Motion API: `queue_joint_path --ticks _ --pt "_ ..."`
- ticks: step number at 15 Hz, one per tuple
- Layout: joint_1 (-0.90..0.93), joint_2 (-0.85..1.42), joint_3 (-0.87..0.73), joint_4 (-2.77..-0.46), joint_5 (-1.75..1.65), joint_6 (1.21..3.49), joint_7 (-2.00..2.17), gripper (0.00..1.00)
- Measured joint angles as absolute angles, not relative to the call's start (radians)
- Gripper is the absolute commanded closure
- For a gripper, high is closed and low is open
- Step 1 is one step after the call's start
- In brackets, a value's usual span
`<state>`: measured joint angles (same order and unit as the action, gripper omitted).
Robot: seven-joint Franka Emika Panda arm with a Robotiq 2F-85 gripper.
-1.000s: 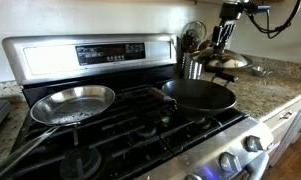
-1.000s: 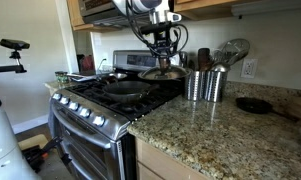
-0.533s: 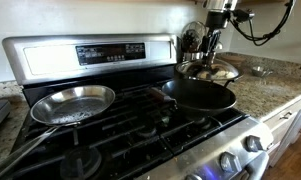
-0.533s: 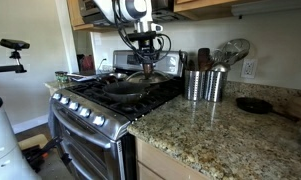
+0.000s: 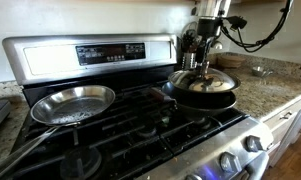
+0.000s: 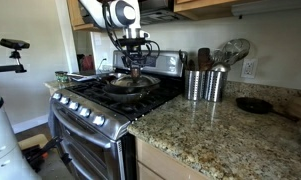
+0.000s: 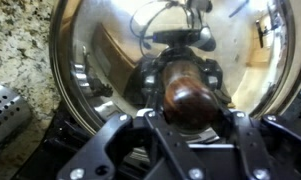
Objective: Put the silver lid on the pan
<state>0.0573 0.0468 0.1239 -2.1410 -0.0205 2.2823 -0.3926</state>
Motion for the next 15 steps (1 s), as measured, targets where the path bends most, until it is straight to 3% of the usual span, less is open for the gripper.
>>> queue_joint_path --ticks 15 --pt "0.093 0.029 0.152 -2.233 0.072 2.319 -0.5 0.81"
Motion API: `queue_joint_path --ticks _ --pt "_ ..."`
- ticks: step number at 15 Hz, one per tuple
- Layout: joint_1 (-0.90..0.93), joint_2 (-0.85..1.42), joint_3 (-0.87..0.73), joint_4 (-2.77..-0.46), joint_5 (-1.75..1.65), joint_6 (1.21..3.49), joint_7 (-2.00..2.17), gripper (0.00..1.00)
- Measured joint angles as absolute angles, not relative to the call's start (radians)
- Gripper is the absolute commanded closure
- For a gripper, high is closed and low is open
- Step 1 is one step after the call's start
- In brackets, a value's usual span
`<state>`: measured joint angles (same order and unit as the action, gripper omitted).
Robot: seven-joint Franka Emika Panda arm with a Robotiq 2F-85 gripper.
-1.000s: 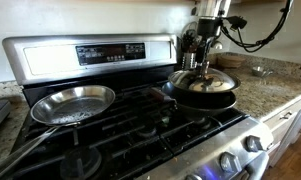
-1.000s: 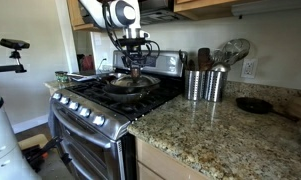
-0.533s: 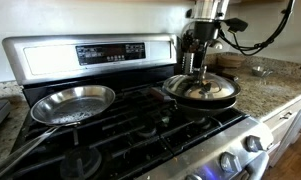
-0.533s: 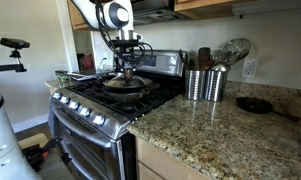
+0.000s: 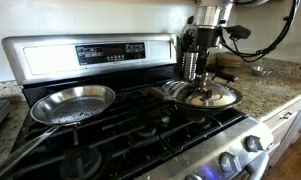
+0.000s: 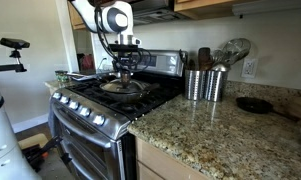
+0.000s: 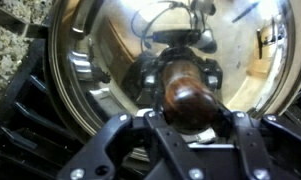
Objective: Put the silver lid on the pan
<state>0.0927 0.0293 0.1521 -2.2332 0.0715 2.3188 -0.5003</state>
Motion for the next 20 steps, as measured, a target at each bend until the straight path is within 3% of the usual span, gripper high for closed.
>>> queue_joint_path --ticks 11,12,13,18,20 --pt "0.093 -0.008 0.15 -2.321 0.11 2.475 -0.586 0.81" --pt "0.093 -0.012 0.149 -2.328 0.115 2.486 -0.593 0.45" --pt "0.093 -0.015 0.149 -2.334 0.12 2.495 -0.6 0.29" --pt "0.093 -0.05 0.139 -2.356 0.126 2.5 -0.61 0.02" --pt "0.093 -0.075 0.132 -2.361 0.124 2.489 -0.61 0.0"
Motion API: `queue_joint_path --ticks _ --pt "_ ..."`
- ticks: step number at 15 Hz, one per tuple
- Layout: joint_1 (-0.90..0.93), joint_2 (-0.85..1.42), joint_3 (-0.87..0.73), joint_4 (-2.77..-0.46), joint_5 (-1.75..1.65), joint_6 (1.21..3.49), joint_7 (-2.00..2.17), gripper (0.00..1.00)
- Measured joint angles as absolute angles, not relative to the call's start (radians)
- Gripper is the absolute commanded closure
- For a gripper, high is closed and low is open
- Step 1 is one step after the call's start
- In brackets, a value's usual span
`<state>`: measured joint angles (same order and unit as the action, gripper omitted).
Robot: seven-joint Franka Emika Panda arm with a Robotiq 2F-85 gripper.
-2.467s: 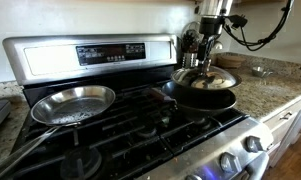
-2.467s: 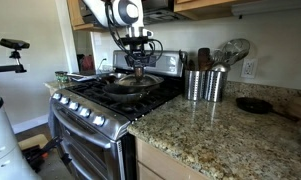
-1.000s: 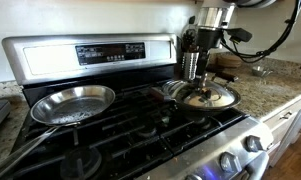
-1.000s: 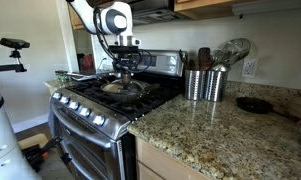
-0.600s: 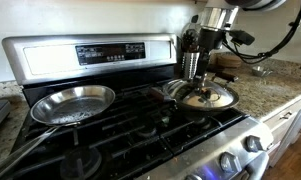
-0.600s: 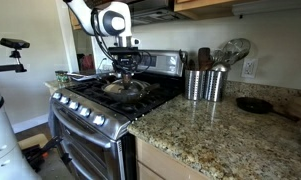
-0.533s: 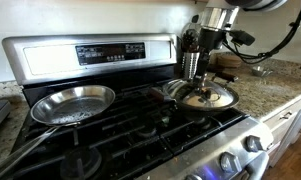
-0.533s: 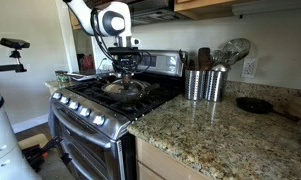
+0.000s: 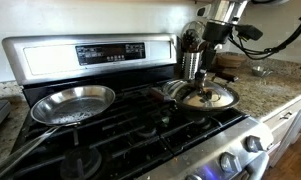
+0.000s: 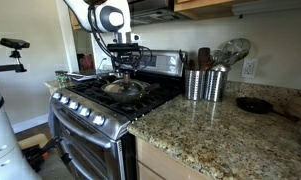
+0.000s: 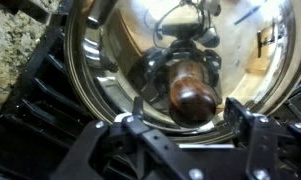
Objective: Put the silver lid on the pan
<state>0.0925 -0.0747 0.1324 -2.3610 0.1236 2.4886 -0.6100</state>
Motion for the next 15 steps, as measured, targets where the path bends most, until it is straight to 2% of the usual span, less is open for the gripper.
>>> queue_joint_path --ticks 8,15 --pt "0.091 -0.235 0.085 -2.36 0.053 2.282 -0.48 0.0" --pt "0.091 -0.3 0.069 -2.359 0.045 2.239 -0.331 0.0"
